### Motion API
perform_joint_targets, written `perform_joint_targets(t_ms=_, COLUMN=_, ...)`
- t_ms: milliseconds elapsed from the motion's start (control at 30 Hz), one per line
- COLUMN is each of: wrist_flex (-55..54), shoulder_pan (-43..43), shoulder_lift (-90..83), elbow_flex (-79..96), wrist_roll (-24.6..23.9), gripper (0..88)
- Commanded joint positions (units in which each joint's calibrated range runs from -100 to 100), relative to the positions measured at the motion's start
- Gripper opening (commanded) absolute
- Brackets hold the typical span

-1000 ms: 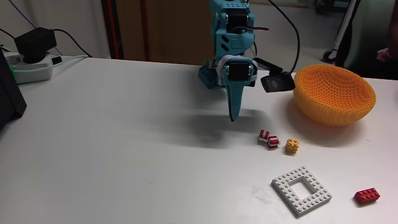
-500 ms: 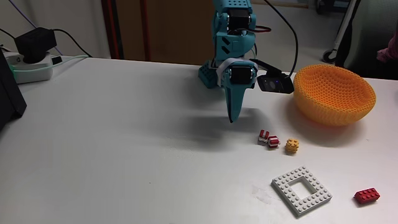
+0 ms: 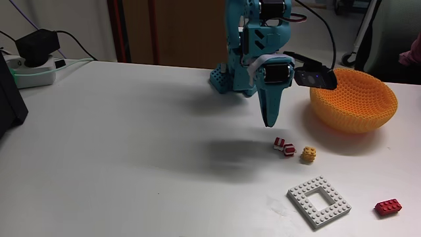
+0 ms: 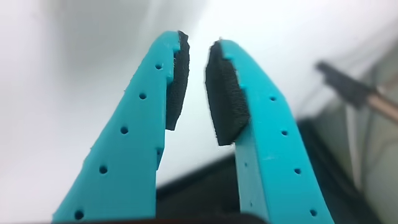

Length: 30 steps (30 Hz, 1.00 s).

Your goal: Pick only small cubed objects and place them into the bowl

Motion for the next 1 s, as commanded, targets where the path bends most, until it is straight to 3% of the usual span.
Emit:
perform_joint_targets(t_ms=0, wrist_flex=3.2, shoulder_pan=-3.1, shoulder_lift=7.9, elbow_flex=-7.9, wrist_roll=-1.6, gripper=9.5)
perform_joint_targets(t_ms=433, wrist_flex=7.2, shoulder_pan=-4.1, shoulder_lift=32.3, elbow_flex=-17.0, wrist_roll=-3.4, gripper=18.8)
perform_joint_targets(t_ms=967, wrist_flex=7.1, shoulder_pan=-10.9, shoulder_lift=38.6, elbow_flex=-18.6, wrist_roll=-4.3, gripper=20.9)
